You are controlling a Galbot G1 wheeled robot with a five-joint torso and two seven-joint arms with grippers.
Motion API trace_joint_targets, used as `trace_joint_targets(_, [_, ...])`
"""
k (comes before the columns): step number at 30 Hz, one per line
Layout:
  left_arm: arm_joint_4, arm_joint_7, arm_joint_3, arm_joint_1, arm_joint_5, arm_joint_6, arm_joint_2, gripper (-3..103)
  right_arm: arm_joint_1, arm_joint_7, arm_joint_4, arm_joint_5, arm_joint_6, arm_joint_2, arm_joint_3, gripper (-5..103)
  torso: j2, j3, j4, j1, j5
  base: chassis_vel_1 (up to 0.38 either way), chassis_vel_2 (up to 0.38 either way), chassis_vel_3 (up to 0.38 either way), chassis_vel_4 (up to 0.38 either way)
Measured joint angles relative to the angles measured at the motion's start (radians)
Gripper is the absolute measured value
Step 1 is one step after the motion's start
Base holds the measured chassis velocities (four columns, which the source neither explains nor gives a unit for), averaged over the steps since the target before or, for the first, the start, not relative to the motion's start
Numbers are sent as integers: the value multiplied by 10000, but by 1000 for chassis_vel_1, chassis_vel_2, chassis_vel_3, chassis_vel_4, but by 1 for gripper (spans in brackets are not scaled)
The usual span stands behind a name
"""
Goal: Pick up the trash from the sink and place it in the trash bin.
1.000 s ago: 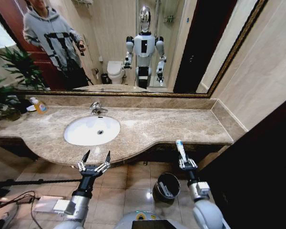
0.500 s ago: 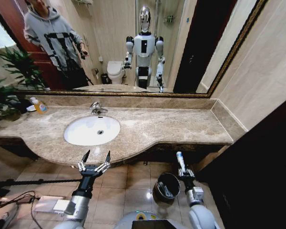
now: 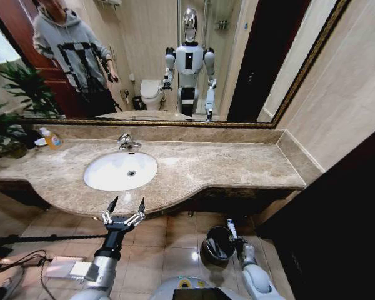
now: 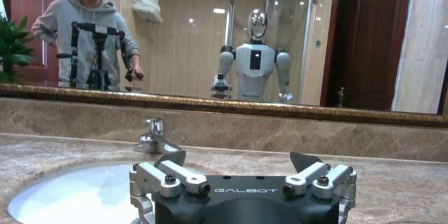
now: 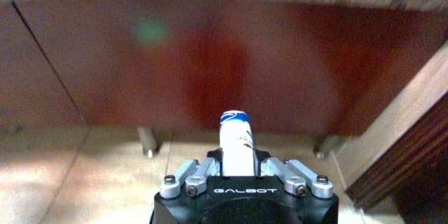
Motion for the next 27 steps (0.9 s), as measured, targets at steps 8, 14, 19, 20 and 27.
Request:
trace_joint_targets(8, [1, 0, -1, 0, 0, 0, 0, 100, 1439, -664, -3302, -735, 437, 416, 73, 25, 0, 0, 0, 0, 0, 0, 0, 0, 0])
trace_joint_targets(14, [0, 0, 0, 0, 0, 0, 0, 100, 2256, -1106, -4938, -966, 444, 586, 113, 25, 0, 0, 0, 0, -2, 0, 0, 0, 0])
trace_joint_targets(19, [0, 0, 0, 0, 0, 0, 0, 100, 2788, -1359, -5821, -1115, 570, 648, 177, 25, 0, 0, 1, 0, -3, 0, 0, 0, 0])
trace_joint_targets(20, [0, 0, 0, 0, 0, 0, 0, 100, 2875, -1428, -5968, -1154, 585, 648, 170, 25, 0, 0, 0, 1, -1, 0, 0, 0, 0])
trace_joint_targets(27, [0, 0, 0, 0, 0, 0, 0, 100, 3359, -1553, -6644, -1547, 627, 750, 121, 40, 0, 0, 1, 0, 1, 0, 0, 0, 0])
